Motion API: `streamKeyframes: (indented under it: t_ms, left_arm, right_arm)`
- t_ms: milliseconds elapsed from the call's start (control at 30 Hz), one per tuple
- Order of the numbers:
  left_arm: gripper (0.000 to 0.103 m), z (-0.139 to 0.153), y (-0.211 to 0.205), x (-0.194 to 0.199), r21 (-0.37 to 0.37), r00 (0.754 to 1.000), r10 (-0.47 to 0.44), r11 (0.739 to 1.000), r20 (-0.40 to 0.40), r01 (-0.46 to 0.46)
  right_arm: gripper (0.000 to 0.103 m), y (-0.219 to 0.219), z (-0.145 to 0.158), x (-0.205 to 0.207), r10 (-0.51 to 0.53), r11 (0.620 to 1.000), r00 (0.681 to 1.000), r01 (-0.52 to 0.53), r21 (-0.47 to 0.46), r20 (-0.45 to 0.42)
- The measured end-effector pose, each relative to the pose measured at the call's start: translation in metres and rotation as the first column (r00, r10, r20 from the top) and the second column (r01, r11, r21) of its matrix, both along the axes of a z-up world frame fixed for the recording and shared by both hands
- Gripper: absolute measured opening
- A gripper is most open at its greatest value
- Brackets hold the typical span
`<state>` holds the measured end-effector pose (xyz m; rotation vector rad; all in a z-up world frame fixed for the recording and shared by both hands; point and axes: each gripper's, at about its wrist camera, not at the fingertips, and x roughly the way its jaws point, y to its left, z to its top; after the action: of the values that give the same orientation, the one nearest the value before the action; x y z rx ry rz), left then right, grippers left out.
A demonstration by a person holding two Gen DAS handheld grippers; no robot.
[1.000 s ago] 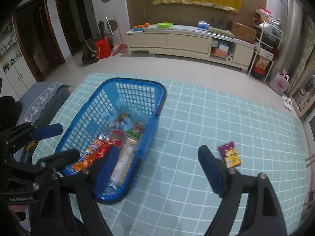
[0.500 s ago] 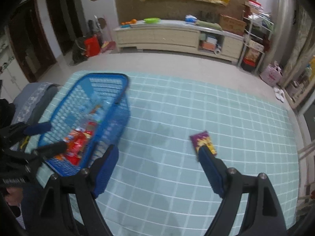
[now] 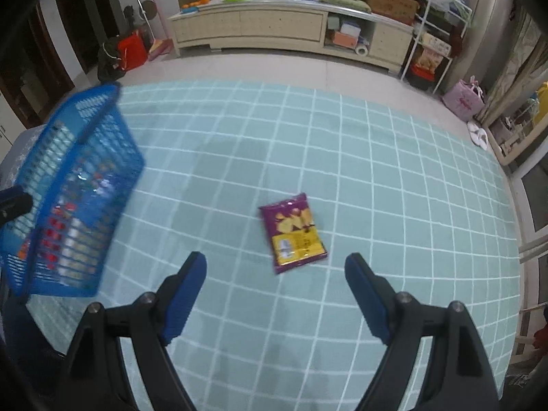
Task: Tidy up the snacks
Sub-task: 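Move the right tool over the purple chip bag, then close the right tool on the purple chip bag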
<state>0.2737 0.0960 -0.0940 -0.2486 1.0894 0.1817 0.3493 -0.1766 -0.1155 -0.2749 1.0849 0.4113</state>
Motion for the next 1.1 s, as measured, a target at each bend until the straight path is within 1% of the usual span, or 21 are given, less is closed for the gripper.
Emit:
streamKeyframes:
  t_ms: [100, 200, 400, 533, 667, 733, 800, 867, 933, 1000, 1100]
  left_arm:
    - [0.074, -0.007, 0.004, 0.009, -0.035, 1.000, 0.020, 0.999, -0.021, -0.021]
    - [0.074, -0.010, 0.005, 0.017, -0.079, 0.999, 0.033, 0.996, -0.037, -0.036]
    - [0.074, -0.013, -0.001, 0.034, -0.039, 0.999, 0.022, 0.999, -0.046, -0.024]
    - [0.074, -0.014, 0.005, 0.040, -0.044, 0.997, 0.042, 0.998, -0.058, -0.044]
    - [0.074, -0.019, 0.008, 0.042, -0.008, 0.997, 0.048, 0.999, -0.058, -0.048]
    - [0.074, -0.022, 0.013, 0.044, -0.012, 0.996, 0.061, 0.998, -0.067, -0.062]
    - [0.074, -0.026, 0.018, 0.047, -0.032, 0.993, 0.083, 0.996, -0.078, -0.086]
    - [0.074, -0.026, 0.019, 0.048, -0.035, 0.994, 0.080, 0.996, -0.076, -0.083]
    - [0.074, -0.027, 0.018, 0.048, -0.018, 0.995, 0.066, 0.998, -0.077, -0.067]
    - [0.074, -0.027, 0.016, 0.047, -0.001, 0.996, 0.050, 0.999, -0.074, -0.050]
    - [0.074, -0.024, 0.015, 0.041, -0.004, 0.997, 0.042, 0.999, -0.062, -0.042]
  right_arm:
    - [0.086, -0.006, -0.018, 0.012, 0.000, 1.000, 1.000, 0.000, 0.009, -0.008]
    - [0.086, -0.005, -0.031, 0.021, 0.021, 0.999, 1.000, -0.021, 0.026, -0.022]
    - [0.086, 0.003, -0.052, 0.031, 0.063, 0.998, 0.997, -0.062, 0.021, -0.043]
    - [0.086, 0.007, -0.063, 0.037, 0.086, 0.996, 0.996, -0.086, -0.017, -0.025]
    - [0.086, 0.002, -0.072, 0.047, 0.075, 0.997, 0.997, -0.076, -0.029, -0.028]
    - [0.086, -0.002, -0.071, 0.050, 0.068, 0.998, 0.998, -0.068, -0.014, -0.020]
    - [0.078, -0.001, -0.069, 0.048, 0.086, 0.996, 0.996, -0.086, -0.019, -0.012]
    - [0.052, 0.003, -0.066, 0.048, 0.100, 0.995, 0.995, -0.100, -0.019, -0.005]
    - [0.052, 0.006, -0.065, 0.046, 0.107, 0.994, 0.994, -0.107, -0.028, -0.013]
    - [0.052, 0.010, -0.064, 0.043, 0.113, 0.993, 0.993, -0.114, -0.016, -0.027]
    - [0.052, 0.014, -0.058, 0.034, 0.115, 0.993, 0.993, -0.115, 0.005, -0.030]
